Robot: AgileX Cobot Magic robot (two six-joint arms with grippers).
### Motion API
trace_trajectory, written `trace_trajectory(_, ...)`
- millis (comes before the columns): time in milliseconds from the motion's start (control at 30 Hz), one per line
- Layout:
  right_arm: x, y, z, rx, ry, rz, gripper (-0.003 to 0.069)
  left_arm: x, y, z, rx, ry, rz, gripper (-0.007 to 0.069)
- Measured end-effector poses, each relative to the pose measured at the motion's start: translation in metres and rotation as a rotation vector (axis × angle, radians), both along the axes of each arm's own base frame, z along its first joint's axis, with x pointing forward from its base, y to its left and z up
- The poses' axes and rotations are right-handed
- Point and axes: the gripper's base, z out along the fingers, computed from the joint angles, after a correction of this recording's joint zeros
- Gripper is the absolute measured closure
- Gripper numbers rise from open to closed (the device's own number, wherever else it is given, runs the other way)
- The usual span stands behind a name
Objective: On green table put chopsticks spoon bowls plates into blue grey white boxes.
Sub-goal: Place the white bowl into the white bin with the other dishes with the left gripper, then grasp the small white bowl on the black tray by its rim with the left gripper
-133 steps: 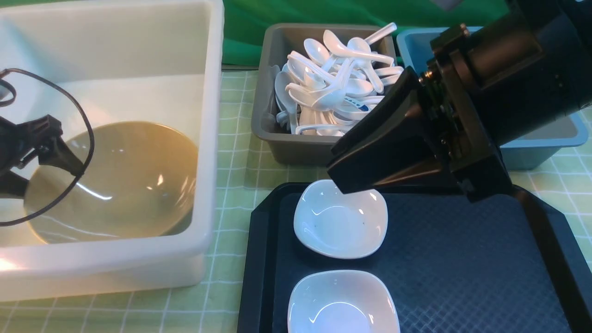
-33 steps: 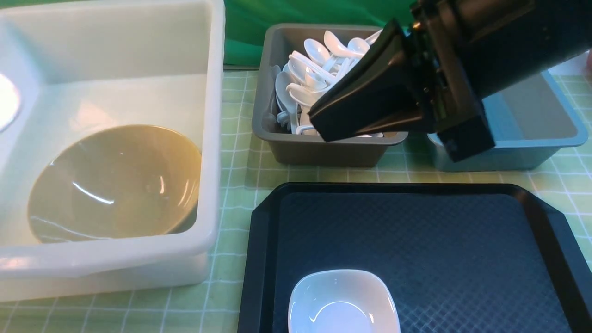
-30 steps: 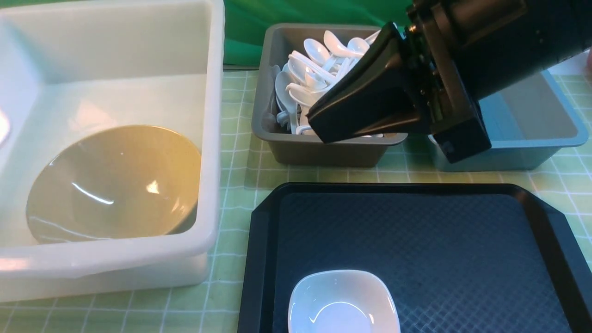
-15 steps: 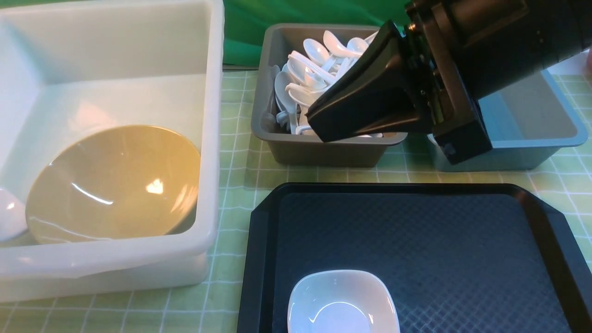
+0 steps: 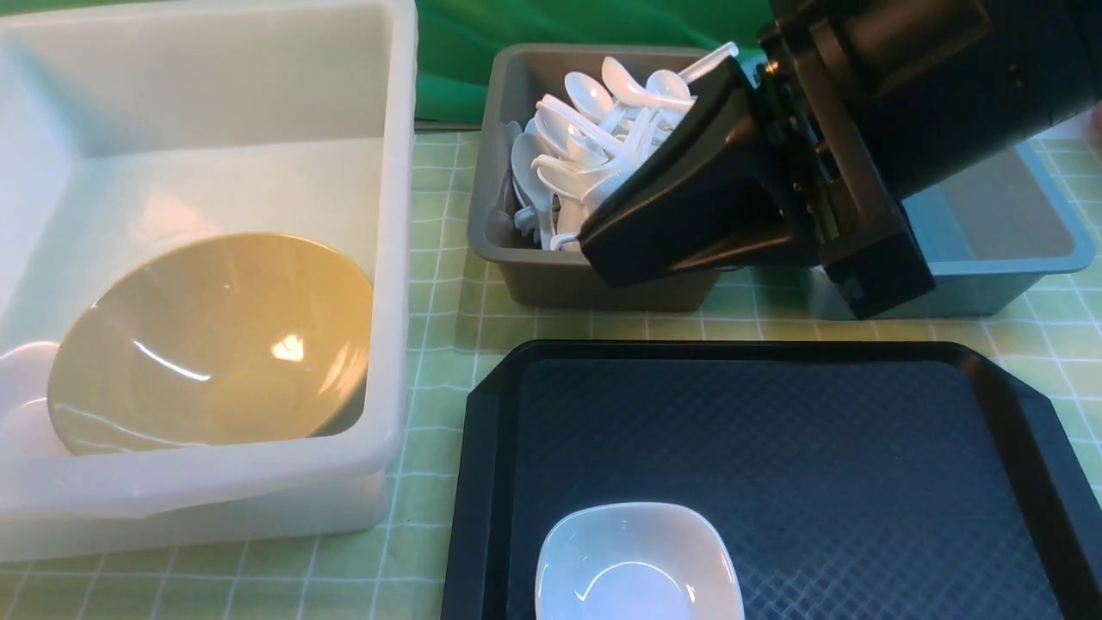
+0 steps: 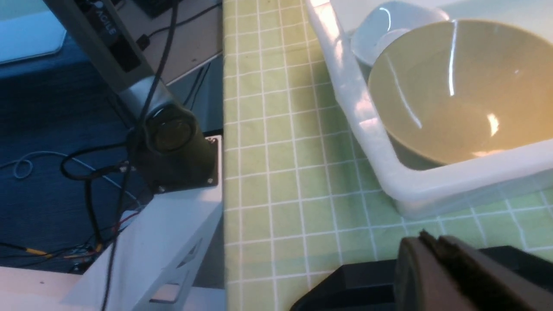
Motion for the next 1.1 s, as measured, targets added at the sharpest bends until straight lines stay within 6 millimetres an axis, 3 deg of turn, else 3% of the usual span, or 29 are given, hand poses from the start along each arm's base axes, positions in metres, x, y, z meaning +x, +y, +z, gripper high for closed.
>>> trace_trajectory(167, -0.011, -0.011, 0.009, -0.036, -0.029, -0.058, 0.0602, 0.005, -0.004, 0.053, 0.030, -0.087, -0.071, 0.0115)
trace_trajectory(233, -0.019, -0.021, 0.016, -0.068, -0.050, -0.113, 0.0598, 0.008, -0.023, 0.080, 0.036, -0.195, -0.166, 0.0101)
trace_trajectory(267, -0.024, -0.028, 0.019, -0.093, -0.060, -0.155, 0.0595, 0.008, -0.044, 0.096, 0.022, -0.273, -0.276, 0.0100)
trace_trajectory(300, -0.025, -0.029, 0.020, -0.098, -0.061, -0.161, 0.0595, 0.010, -0.047, 0.097, 0.012, -0.281, -0.283, 0.0101)
trace_trajectory(400, -0.040, -0.050, 0.024, -0.195, -0.079, -0.270, 0.0587, 0.015, -0.129, 0.123, -0.061, -0.442, -0.725, 0.0102)
trace_trajectory(433, -0.041, -0.051, 0.024, -0.196, -0.078, -0.269, 0.0586, 0.016, -0.134, 0.123, -0.066, -0.449, -0.749, 0.0102)
trace_trajectory(467, -0.048, -0.058, 0.021, -0.231, -0.079, -0.288, 0.0583, 0.018, -0.177, 0.124, -0.119, -0.476, -0.945, 0.0102)
trace_trajectory(633, -0.066, -0.071, 0.008, -0.263, -0.068, -0.311, 0.0579, 0.019, -0.276, 0.090, -0.234, -0.367, -1.357, 0.0102)
trace_trajectory(667, -0.067, -0.072, 0.007, -0.263, -0.068, -0.312, 0.0579, 0.018, -0.283, 0.087, -0.236, -0.355, -1.388, 0.0102)
trace_trajectory(700, -0.072, -0.075, 0.007, -0.261, -0.073, -0.313, 0.0576, 0.017, -0.311, 0.070, -0.238, -0.290, -1.521, 0.0102)
trace_trajectory(733, -0.073, -0.075, 0.007, -0.261, -0.073, -0.313, 0.0575, 0.019, -0.311, 0.068, -0.235, -0.282, -1.527, 0.0102)
trace_trajectory(767, -0.078, -0.078, 0.009, -0.252, -0.084, -0.315, 0.0572, 0.018, -0.340, 0.046, -0.212, -0.202, -1.687, 0.0102)
trace_trajectory(833, -0.081, -0.080, 0.010, -0.247, -0.090, -0.317, 0.0571, 0.015, -0.356, 0.033, -0.196, -0.157, -1.782, 0.0102)
trace_trajectory(967, -0.092, -0.086, 0.016, -0.221, -0.115, -0.329, 0.0567, 0.013, -0.400, -0.024, -0.141, 0.026, -2.092, 0.0102)
trace_trajectory(1100, -0.097, -0.088, 0.019, -0.210, -0.121, -0.336, 0.0563, 0.011, -0.418, -0.057, -0.159, 0.122, -2.176, 0.0102)
